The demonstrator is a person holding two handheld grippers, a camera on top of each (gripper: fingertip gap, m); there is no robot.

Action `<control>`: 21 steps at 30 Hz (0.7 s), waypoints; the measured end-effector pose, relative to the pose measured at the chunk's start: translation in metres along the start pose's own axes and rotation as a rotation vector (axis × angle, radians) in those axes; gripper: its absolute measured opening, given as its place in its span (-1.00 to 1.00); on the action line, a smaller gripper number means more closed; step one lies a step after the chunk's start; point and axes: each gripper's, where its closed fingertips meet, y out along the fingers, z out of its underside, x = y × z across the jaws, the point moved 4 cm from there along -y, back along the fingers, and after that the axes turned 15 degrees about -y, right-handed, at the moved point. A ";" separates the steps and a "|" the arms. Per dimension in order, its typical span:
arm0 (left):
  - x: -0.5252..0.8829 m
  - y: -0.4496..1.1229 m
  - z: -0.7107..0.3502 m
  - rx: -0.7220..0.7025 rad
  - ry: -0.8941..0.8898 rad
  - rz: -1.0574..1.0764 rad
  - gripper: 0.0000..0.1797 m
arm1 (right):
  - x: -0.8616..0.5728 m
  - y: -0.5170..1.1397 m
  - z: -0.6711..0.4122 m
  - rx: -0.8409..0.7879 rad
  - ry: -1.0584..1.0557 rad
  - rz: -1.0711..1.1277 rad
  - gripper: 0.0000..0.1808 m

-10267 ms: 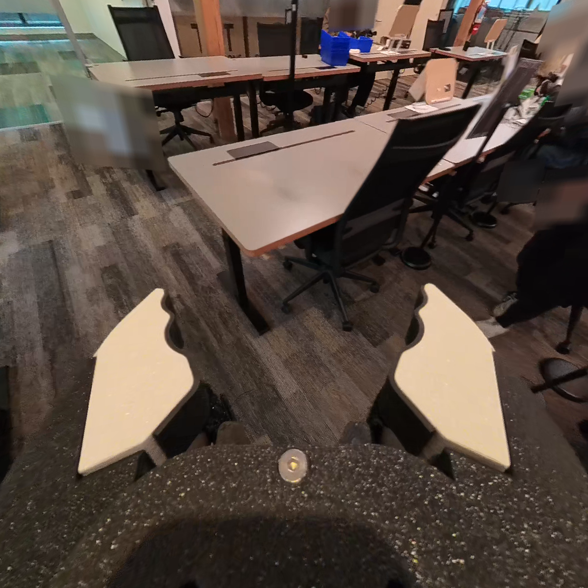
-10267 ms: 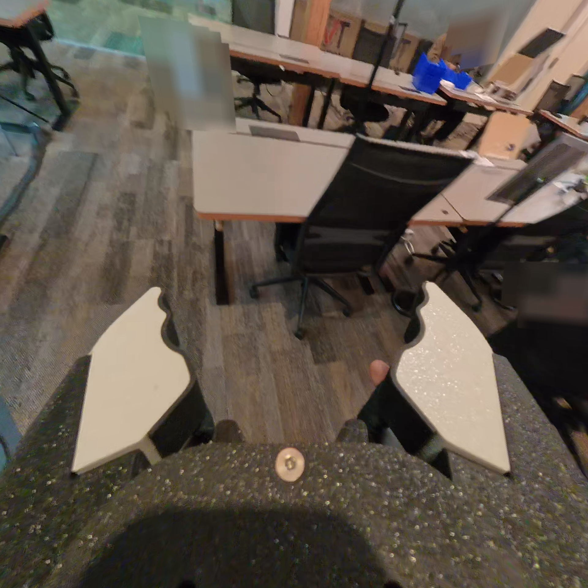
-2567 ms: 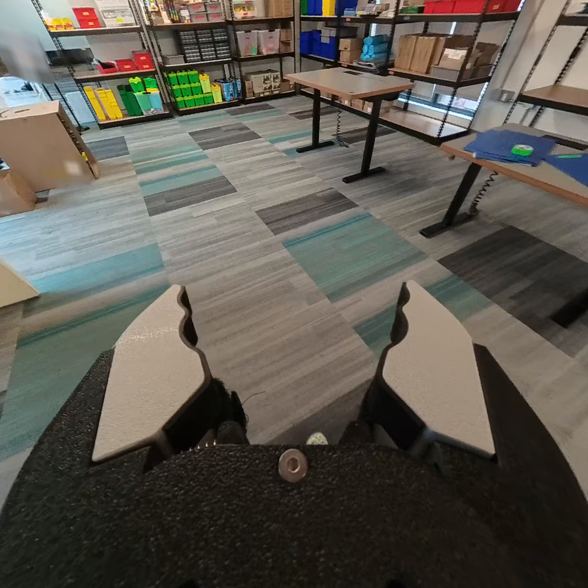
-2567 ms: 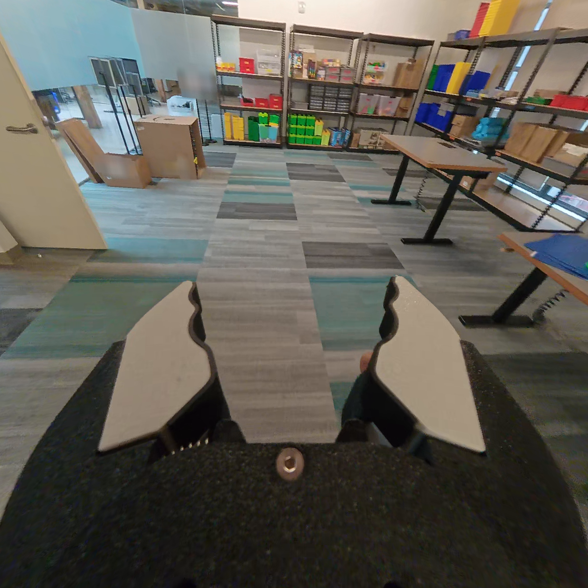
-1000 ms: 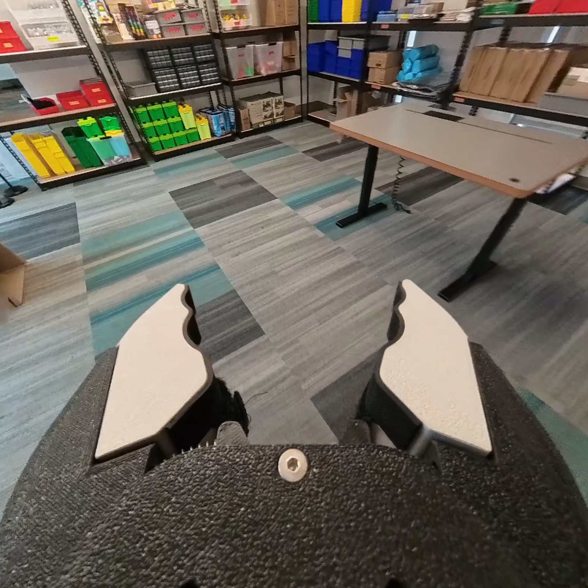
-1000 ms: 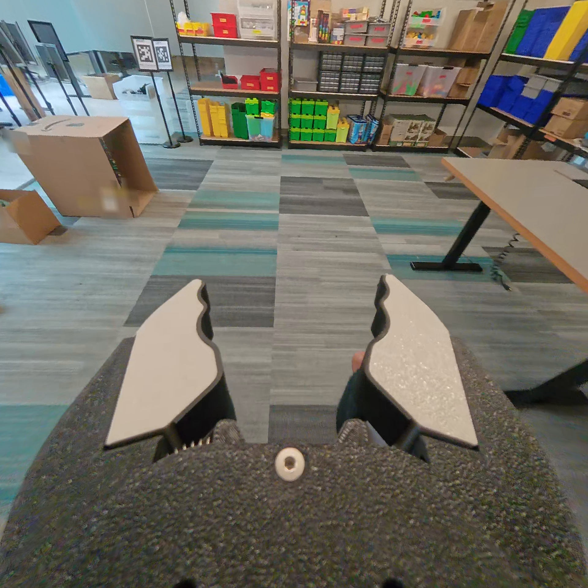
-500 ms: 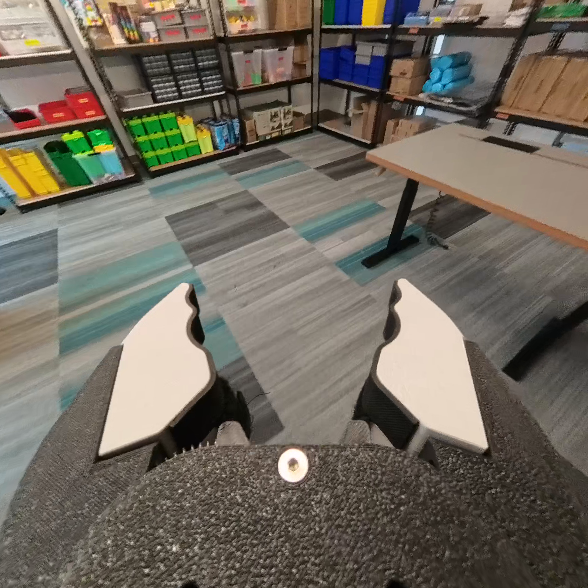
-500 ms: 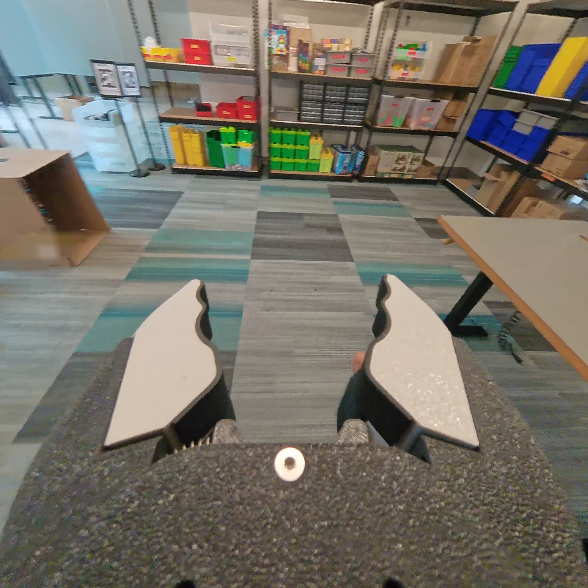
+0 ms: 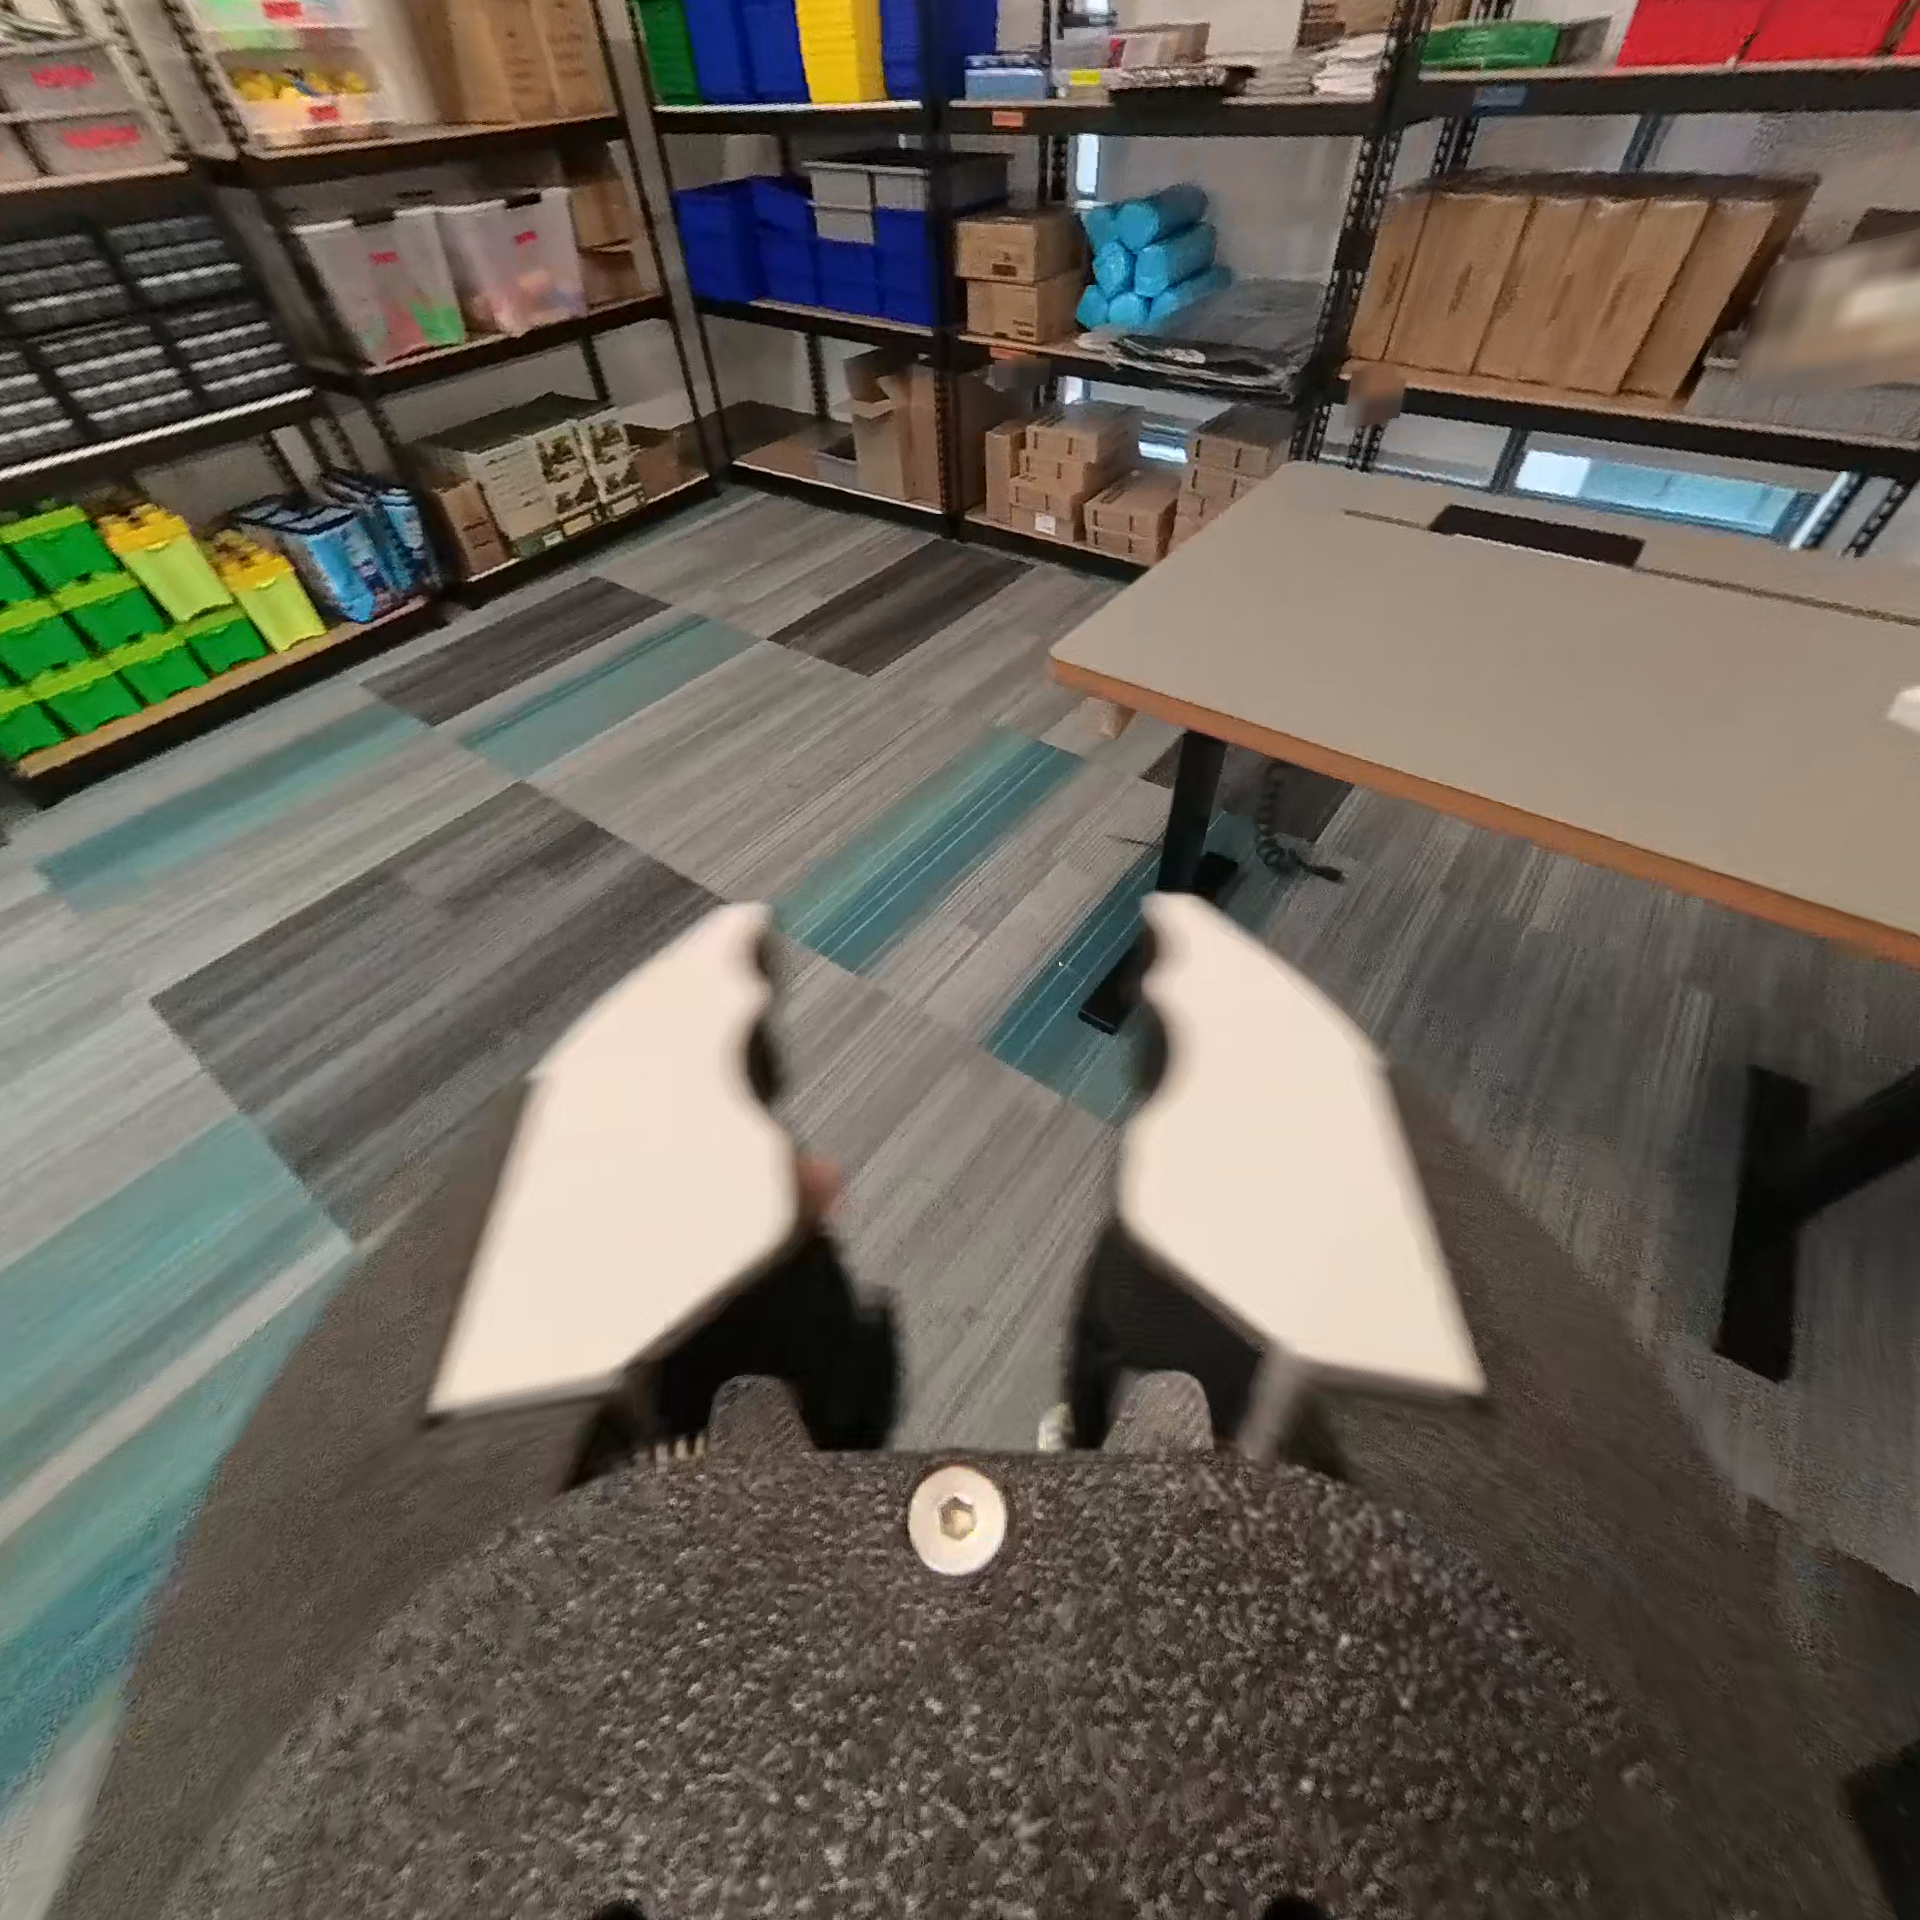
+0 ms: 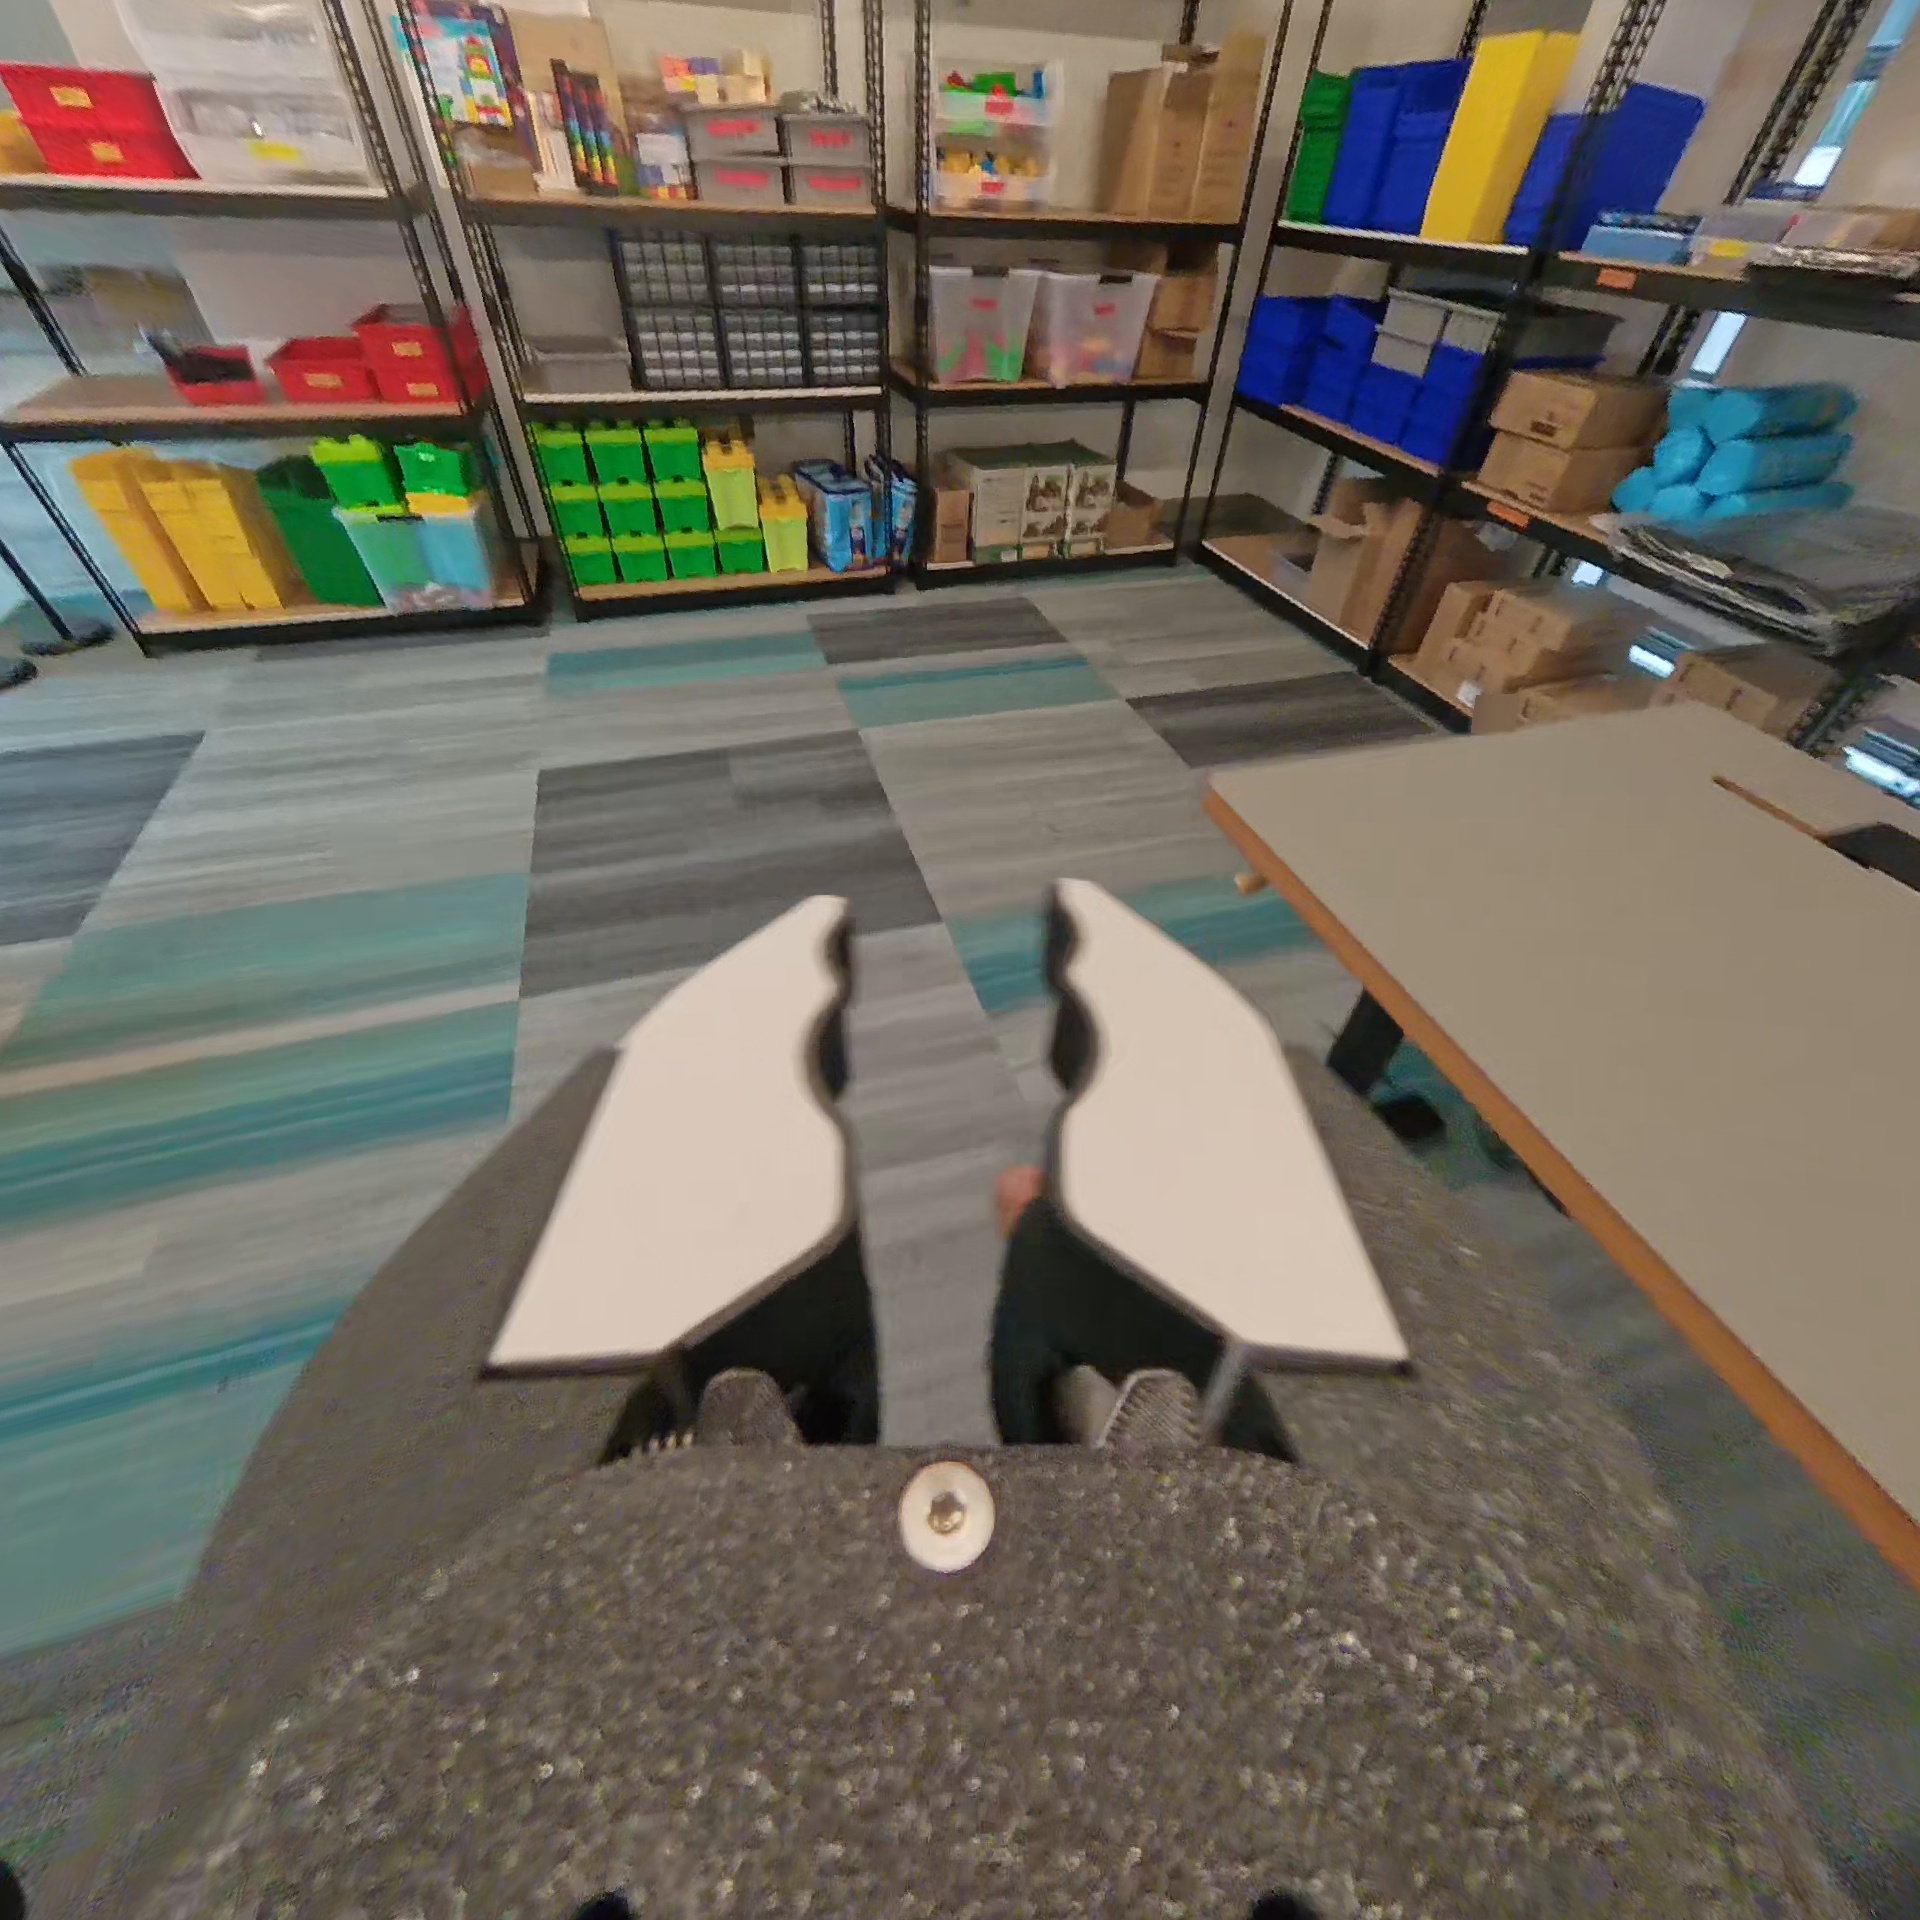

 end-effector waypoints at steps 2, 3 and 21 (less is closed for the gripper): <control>0.017 0.067 -0.027 -0.029 -0.026 0.027 -0.97 | -0.023 0.071 -0.006 -0.017 0.016 -0.009 -0.99; 0.024 0.101 -0.044 -0.027 -0.041 0.024 -1.00 | -0.036 0.107 -0.012 -0.009 0.019 -0.017 -1.00; 0.201 0.705 -0.258 -0.014 0.025 0.132 0.24 | -0.233 0.704 -0.108 0.059 0.031 0.194 0.13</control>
